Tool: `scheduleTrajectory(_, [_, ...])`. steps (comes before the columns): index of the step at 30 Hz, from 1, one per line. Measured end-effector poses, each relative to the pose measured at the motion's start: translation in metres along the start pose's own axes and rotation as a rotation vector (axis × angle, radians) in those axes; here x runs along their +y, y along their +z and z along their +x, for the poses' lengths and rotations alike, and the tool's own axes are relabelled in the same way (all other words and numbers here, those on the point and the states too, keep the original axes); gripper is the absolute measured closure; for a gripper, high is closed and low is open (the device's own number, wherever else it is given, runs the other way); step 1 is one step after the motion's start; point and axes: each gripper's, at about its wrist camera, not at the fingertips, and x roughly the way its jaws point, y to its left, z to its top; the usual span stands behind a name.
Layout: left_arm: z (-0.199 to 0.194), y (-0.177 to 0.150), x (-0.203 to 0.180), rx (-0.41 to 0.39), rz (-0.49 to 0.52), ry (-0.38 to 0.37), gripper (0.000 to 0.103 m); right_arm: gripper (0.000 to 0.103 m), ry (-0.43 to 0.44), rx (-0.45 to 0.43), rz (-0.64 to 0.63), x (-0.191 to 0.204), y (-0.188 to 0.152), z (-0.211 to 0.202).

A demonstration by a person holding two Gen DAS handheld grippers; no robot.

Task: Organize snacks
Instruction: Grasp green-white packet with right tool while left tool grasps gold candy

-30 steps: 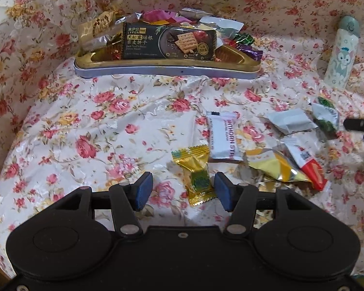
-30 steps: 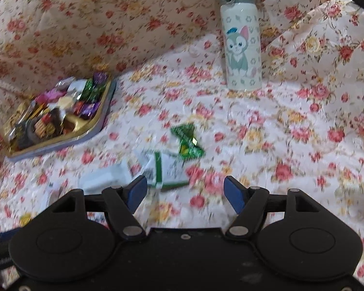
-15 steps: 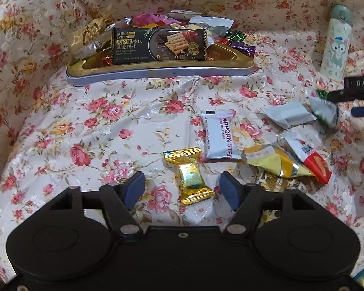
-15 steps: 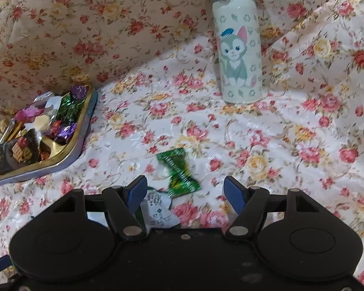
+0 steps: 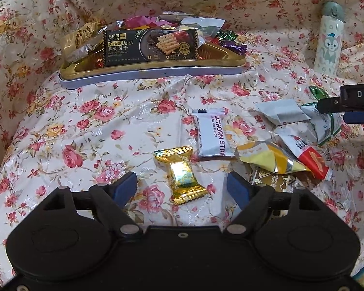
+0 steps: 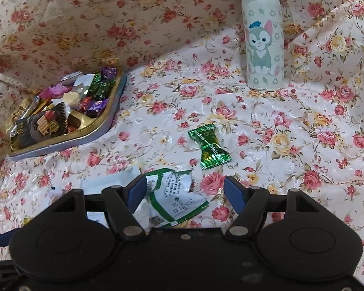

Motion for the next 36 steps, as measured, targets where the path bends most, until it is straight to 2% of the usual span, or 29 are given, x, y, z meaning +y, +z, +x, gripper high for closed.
scheduleTrajectory(4, [0.0,-0.002,-0.002,-0.011,0.004,0.009,0.021,0.03,0.023,0.0,-0.044,0.005,-0.002,0.0])
scheduleTrajectory(8, [-0.001,-0.003,-0.002,-0.025,0.005,0.009,0.02,0.03,-0.016,-0.01,-0.1,0.011,-0.003,0.01])
scheduleTrajectory(14, [-0.004,-0.005,-0.003,-0.042,0.014,0.011,0.022,0.031,-0.04,-0.005,-0.107,0.01,-0.002,0.021])
scheduleTrajectory(16, [-0.005,-0.007,-0.003,-0.048,0.018,0.011,0.024,0.037,-0.041,-0.008,-0.123,0.011,-0.004,0.019])
scheduleTrajectory(17, [-0.006,-0.007,-0.003,-0.048,0.02,0.012,0.025,0.045,-0.046,-0.011,-0.132,0.012,-0.005,0.018])
scheduleTrajectory(21, [-0.008,-0.007,-0.002,-0.05,0.02,0.02,0.03,0.05,-0.056,-0.035,-0.163,0.013,-0.013,0.009])
scheduleTrajectory(30, [-0.01,-0.007,-0.017,-0.074,0.097,0.061,0.038,0.05,-0.051,-0.05,-0.172,0.008,-0.042,-0.025])
scheduleTrajectory(36, [-0.009,-0.006,-0.025,-0.089,0.146,0.088,0.039,0.05,-0.055,-0.049,-0.156,0.003,-0.061,-0.046])
